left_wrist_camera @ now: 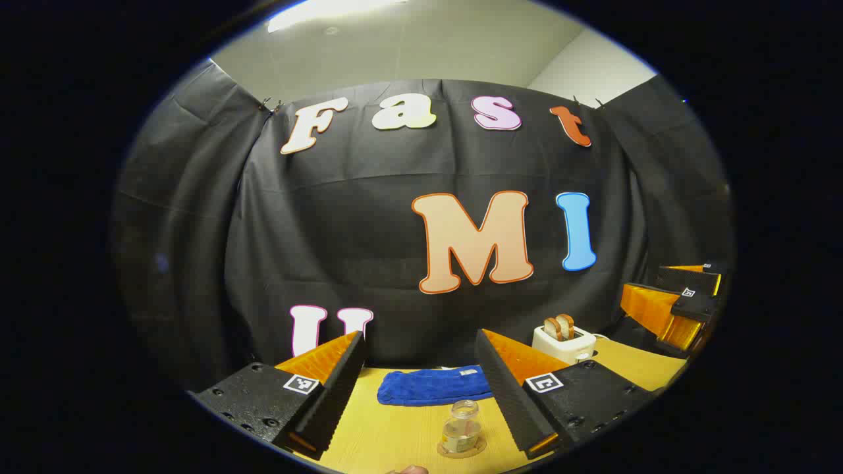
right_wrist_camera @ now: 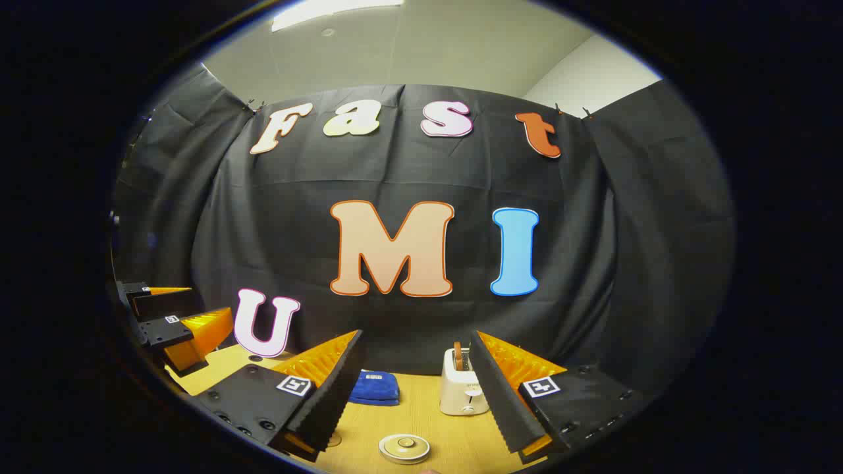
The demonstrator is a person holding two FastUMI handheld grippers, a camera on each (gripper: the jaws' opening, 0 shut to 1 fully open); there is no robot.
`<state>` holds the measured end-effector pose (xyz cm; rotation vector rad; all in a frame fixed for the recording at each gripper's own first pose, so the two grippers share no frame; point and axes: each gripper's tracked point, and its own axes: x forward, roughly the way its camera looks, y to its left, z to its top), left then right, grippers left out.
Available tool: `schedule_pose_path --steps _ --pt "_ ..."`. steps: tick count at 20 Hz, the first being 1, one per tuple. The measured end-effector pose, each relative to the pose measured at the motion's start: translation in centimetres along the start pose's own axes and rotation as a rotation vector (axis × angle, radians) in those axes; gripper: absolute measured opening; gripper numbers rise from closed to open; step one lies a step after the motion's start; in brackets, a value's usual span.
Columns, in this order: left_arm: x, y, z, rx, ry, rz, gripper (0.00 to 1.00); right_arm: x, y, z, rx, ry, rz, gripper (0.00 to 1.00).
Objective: Open the teacup lid with one hand, grasp the water bottle and pour water into the teacup with the other hand; after pouring, place the water bottle on the coaster and then close the teacup lid.
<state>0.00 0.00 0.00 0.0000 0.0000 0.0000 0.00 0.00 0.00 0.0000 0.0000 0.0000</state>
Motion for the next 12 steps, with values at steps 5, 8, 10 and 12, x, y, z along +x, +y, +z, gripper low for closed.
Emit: schedule_pose_path --steps 5,8,10,12 --pt "-0.5 0.0 -0.3 -0.023 0.011 0.002 0.99 -0.5 0.0 -0.4 0.008 0.015 0.011 0.98" --pt "-0.7 0.3 -0.4 -0.031 0.015 0.011 0.97 -0.7 0.1 -0.6 0.003 0.016 0.016 0.95" --pt "-0.8 0.5 -0.3 -0.025 0.014 0.016 0.99 -0.6 0.3 -0.8 0.003 0.018 0.024 0.95" --pt "-0.8 0.7 -0.1 -0.020 0.007 0.018 0.98 -0.6 0.6 -1.2 0.003 0.026 0.033 0.95"
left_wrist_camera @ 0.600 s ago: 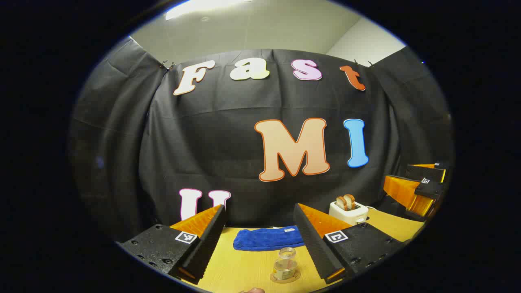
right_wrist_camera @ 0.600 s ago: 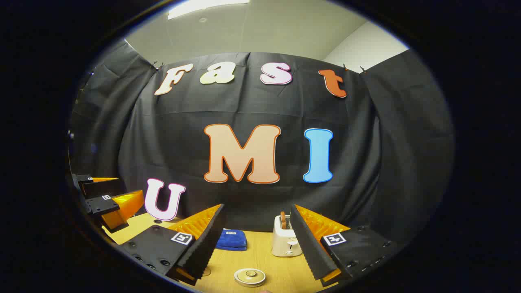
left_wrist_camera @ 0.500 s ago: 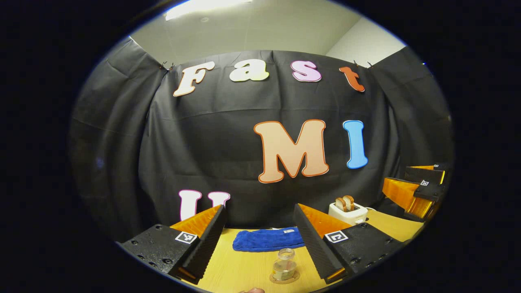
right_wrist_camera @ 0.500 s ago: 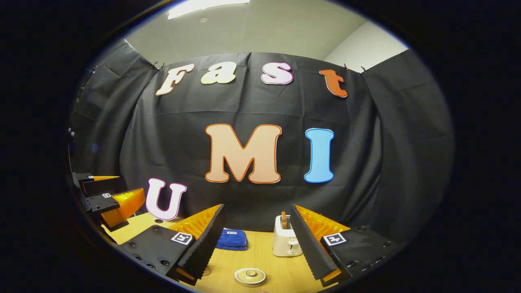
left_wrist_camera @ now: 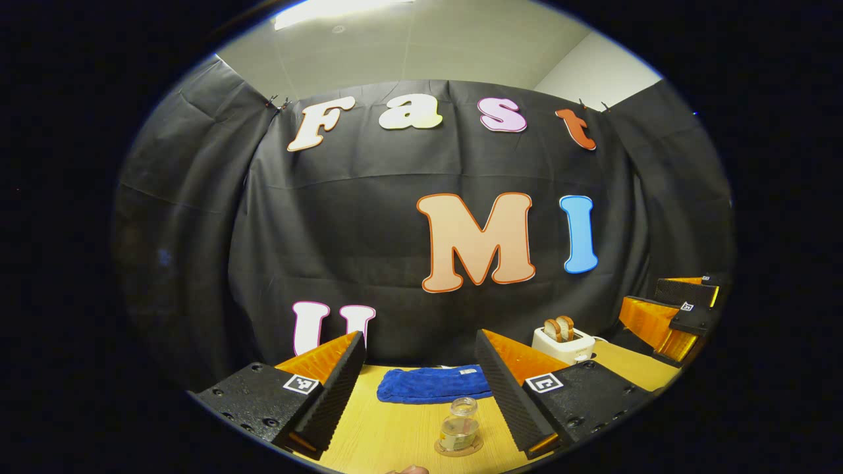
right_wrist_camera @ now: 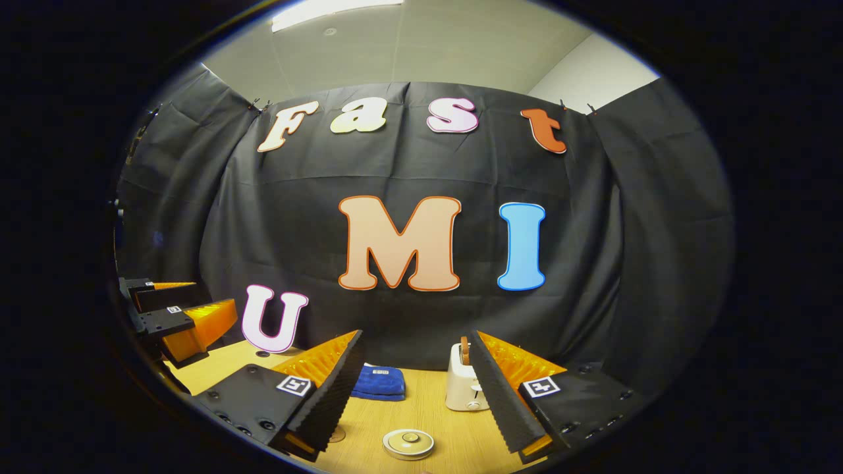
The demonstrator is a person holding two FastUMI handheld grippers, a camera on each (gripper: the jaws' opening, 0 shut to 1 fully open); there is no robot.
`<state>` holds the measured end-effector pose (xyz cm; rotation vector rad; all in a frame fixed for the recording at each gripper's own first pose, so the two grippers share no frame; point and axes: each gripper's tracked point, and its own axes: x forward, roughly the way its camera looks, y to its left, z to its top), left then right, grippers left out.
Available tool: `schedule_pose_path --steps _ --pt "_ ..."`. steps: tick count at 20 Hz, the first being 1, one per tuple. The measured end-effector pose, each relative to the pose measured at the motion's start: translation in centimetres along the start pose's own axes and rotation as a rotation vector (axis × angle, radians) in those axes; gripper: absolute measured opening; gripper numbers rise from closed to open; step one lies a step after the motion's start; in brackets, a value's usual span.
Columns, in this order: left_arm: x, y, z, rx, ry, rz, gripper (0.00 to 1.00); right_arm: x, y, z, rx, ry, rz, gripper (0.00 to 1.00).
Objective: Open the teacup lid with one hand, grasp the water bottle and pour water into the teacup with the other hand; after pouring, place the water bottle on the coaster and then close the teacup lid.
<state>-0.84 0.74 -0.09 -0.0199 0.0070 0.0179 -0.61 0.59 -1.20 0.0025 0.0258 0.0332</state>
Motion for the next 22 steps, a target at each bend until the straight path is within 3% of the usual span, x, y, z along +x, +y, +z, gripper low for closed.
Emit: schedule_pose_path --steps 12,21,22 --pt "-0.3 0.5 0.3 0.010 -0.012 0.003 0.99 0.8 0.6 -3.1 -0.037 0.049 0.053 0.99" --pt "-0.7 1.8 0.4 0.029 -0.009 0.035 0.98 2.6 0.5 -11.8 -0.069 0.221 0.108 1.00" --pt "-0.8 2.0 0.4 0.032 -0.009 0.038 0.98 2.8 0.5 -12.7 -0.080 0.242 0.112 0.96"
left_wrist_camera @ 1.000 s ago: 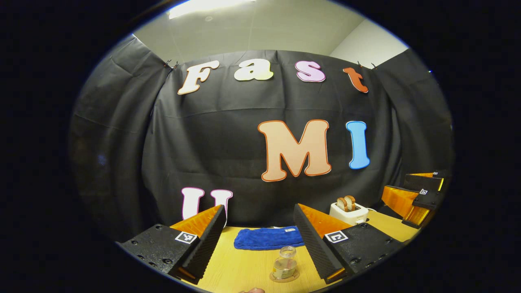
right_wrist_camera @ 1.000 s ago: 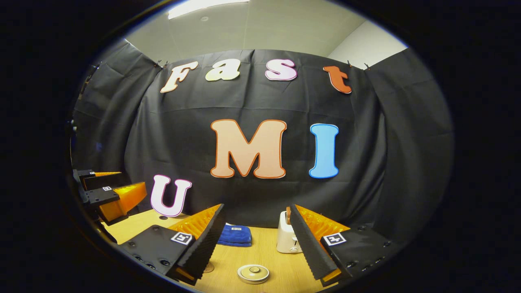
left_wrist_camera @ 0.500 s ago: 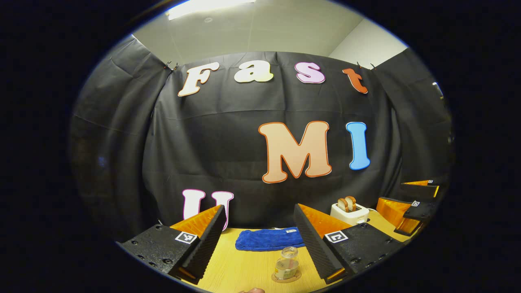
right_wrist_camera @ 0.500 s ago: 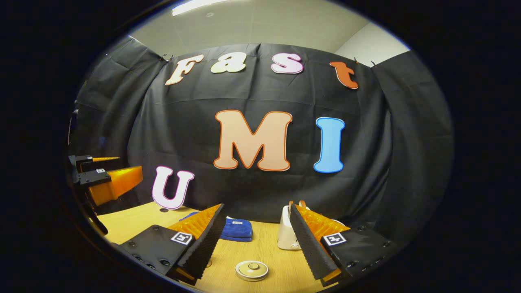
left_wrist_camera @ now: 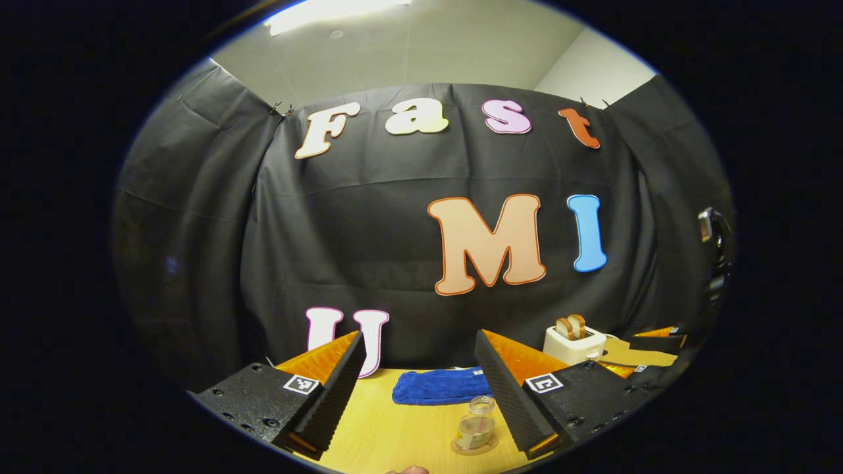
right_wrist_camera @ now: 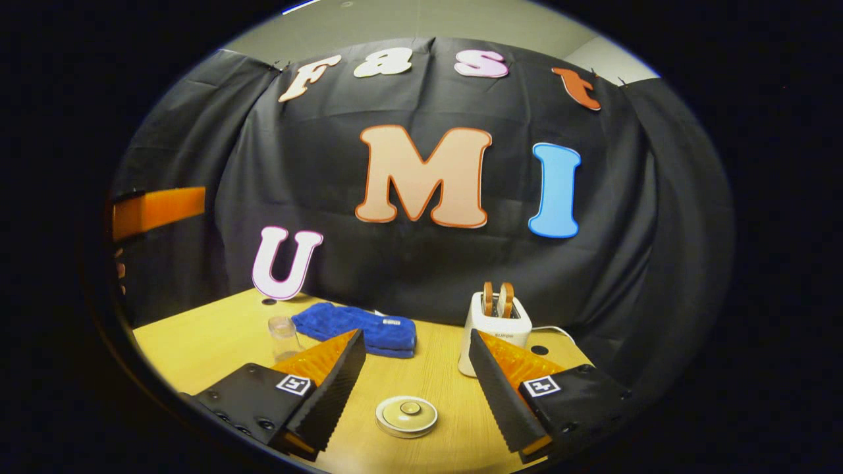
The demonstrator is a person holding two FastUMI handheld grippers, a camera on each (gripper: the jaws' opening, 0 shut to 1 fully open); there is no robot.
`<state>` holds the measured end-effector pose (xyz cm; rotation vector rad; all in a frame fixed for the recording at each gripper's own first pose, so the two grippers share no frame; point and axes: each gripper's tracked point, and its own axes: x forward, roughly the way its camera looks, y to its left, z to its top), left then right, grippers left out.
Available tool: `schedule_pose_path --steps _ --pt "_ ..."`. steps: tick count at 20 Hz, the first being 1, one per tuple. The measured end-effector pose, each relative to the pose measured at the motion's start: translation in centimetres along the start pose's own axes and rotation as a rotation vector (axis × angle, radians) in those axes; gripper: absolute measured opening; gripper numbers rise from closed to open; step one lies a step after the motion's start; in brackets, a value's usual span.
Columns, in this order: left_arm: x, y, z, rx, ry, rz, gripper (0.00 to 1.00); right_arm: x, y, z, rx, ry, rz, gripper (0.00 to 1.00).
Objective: Open the teacup lid with one hand, grasp the water bottle and pour water into the teacup with the other hand; after pouring, place the water bottle on the coaster and then close the teacup lid.
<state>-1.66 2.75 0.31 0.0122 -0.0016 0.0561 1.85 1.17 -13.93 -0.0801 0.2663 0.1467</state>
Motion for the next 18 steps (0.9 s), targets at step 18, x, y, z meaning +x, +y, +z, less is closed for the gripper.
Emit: schedule_pose_path --steps 18 --pt "-0.7 2.4 -1.3 0.027 0.046 0.075 0.98 4.9 0.4 -13.9 -0.001 0.311 0.027 0.95"
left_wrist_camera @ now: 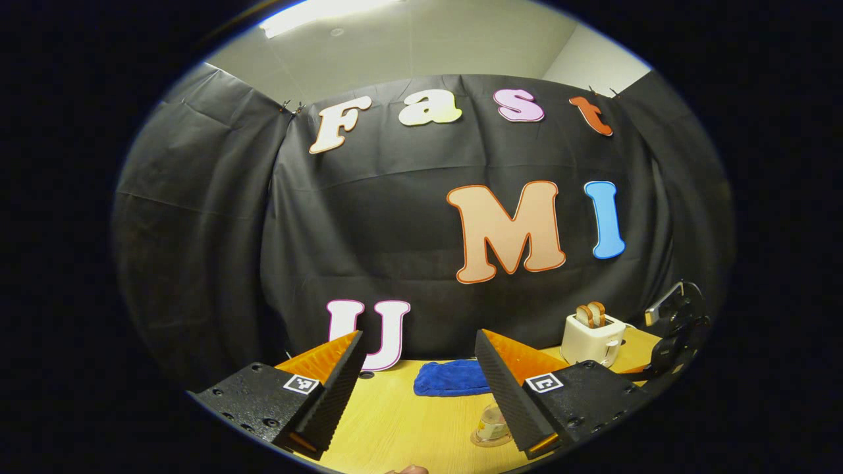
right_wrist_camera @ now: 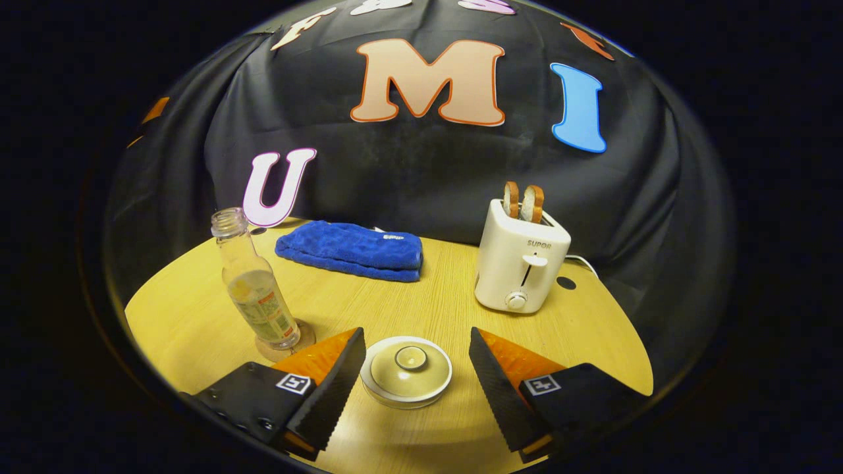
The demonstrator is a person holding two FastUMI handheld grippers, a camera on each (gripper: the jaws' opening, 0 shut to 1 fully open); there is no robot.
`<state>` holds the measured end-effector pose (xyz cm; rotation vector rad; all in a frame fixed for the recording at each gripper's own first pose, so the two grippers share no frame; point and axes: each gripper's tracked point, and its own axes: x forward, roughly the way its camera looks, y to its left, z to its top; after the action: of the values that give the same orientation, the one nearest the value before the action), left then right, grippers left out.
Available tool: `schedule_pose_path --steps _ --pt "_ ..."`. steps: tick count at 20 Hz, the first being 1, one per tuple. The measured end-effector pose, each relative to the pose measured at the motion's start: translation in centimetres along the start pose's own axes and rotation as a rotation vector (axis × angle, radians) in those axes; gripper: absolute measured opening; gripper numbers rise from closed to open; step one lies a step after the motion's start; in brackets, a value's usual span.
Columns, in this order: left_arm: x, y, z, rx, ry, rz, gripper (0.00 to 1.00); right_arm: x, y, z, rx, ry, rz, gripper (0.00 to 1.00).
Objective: Open the teacup lid with one hand, grasp the water bottle and pour water into the teacup with the other hand; after pouring, place the water bottle on the coaster and then close the teacup lid.
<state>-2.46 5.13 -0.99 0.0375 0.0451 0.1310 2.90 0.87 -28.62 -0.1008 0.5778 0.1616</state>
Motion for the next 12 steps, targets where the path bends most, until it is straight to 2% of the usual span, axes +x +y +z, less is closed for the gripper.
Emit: schedule_pose_path --steps 4,6,7,9,10,12 --pt "-0.1 0.3 -0.4 0.012 0.010 0.008 0.98 1.1 0.3 -1.2 0.001 0.040 0.003 0.94" --pt "-0.3 0.4 -0.6 0.013 0.017 0.011 0.98 1.5 0.3 -1.4 0.008 0.046 0.000 0.88" --pt "-0.3 0.6 -0.7 0.014 0.020 0.014 0.96 1.6 0.5 -1.5 0.011 0.051 0.003 0.81" --pt "-0.3 0.8 -0.7 0.016 0.023 0.022 0.96 1.9 0.4 -1.9 -0.001 0.057 -0.006 0.83" --pt "-0.4 1.2 -0.8 0.019 0.019 0.032 0.96 2.1 0.5 -2.0 -0.009 0.062 -0.009 0.75" --pt "-0.4 1.2 -0.7 0.022 0.019 0.031 0.95 2.4 0.6 -2.4 -0.018 0.071 -0.009 0.68"
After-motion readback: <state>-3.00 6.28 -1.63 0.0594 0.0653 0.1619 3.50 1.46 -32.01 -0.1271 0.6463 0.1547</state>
